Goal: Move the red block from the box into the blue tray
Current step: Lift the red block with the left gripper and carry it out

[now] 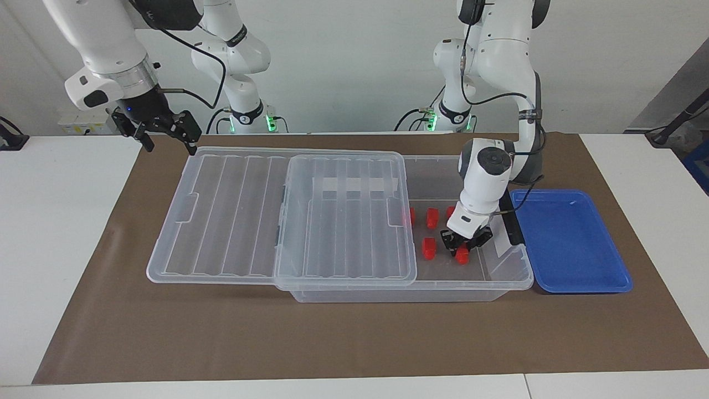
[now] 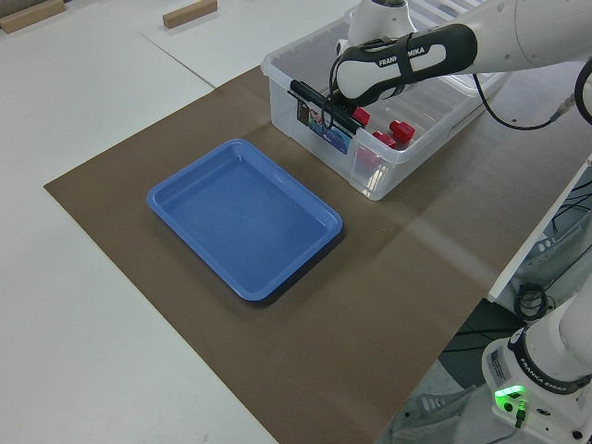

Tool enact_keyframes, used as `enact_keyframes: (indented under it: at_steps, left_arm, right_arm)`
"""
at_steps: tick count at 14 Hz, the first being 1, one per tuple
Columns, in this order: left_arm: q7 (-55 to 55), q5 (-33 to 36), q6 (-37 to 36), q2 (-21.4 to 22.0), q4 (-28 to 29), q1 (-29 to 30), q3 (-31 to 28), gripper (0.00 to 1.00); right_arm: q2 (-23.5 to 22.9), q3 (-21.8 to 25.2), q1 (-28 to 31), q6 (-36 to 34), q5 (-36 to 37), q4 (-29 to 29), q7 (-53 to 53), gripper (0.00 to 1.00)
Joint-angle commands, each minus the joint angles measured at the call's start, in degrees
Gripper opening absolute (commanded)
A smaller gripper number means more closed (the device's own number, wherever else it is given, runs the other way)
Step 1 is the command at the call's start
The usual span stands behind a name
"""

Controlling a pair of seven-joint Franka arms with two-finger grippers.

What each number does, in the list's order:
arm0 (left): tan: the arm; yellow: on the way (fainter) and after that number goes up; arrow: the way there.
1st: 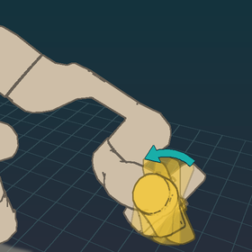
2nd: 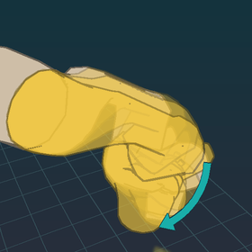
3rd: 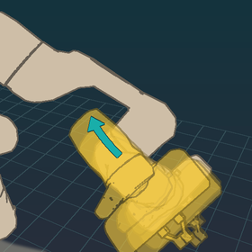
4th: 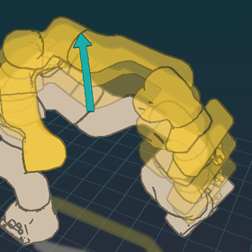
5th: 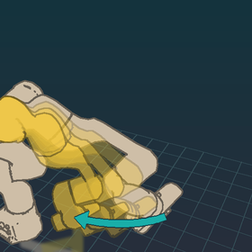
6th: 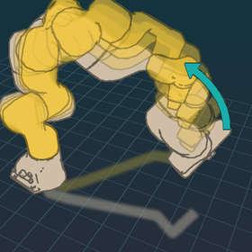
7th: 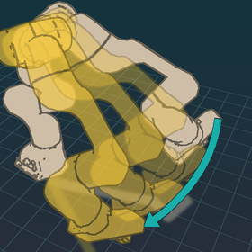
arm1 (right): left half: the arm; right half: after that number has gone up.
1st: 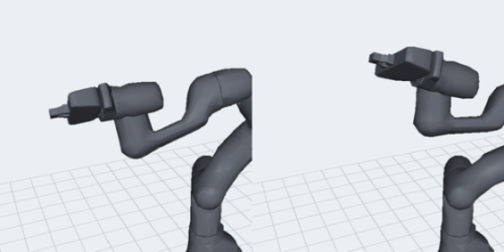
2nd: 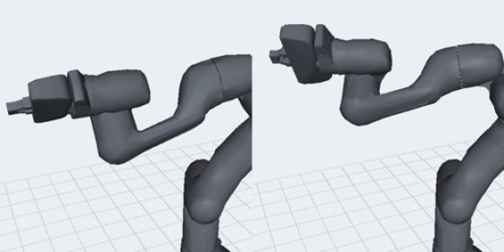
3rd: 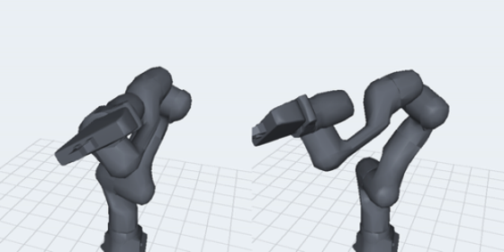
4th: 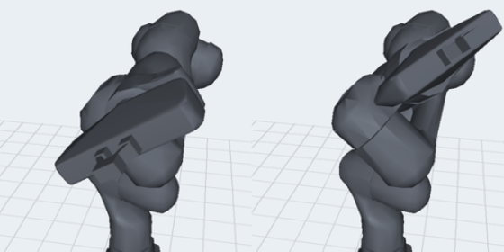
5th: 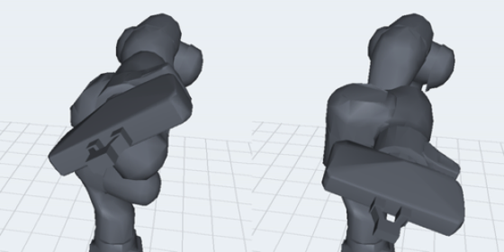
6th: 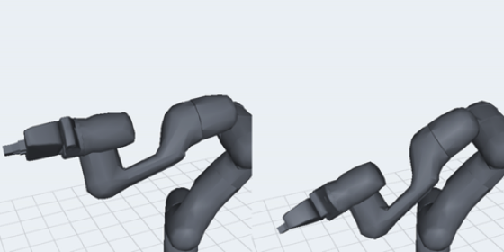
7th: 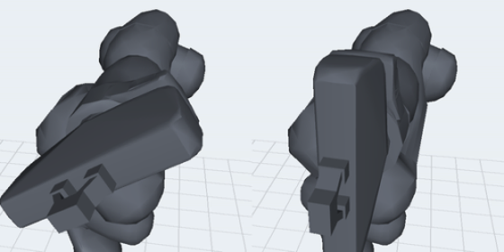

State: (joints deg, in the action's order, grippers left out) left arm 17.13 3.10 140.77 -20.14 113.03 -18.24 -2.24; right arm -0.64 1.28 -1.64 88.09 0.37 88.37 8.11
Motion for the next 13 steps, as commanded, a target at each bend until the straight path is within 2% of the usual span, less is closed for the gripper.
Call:
enact_keyframes:
  at_steps: [1, 5, 10, 13]
  left_arm:
    - [-0.4, 0.9, -0.6, 0.0, 0.2, 0.0, -0.1, 0.00]
    - [0.4, 0.3, -10.0, 0.2, -5.9, -0.4, 0.0, 0.00]
    - [1.6, -3.0, -22.2, 5.4, -10.6, -0.5, 0.0, 0.00]
    - [1.6, -3.4, -36.0, 8.8, -18.0, -0.2, -0.1, 0.00]
  right_arm:
    - [-1.2, -0.2, 0.2, -1.3, -0.1, -1.4, 0.9, 0.99]
    - [1.9, -0.2, 0.4, -1.6, -0.1, 3.1, 0.5, 0.99]
    - [2.3, 0.0, 0.5, -0.9, -0.2, 4.3, -0.3, 0.98]
    - [2.4, 0.0, 0.5, -0.9, -0.2, 4.5, -0.4, 0.99]
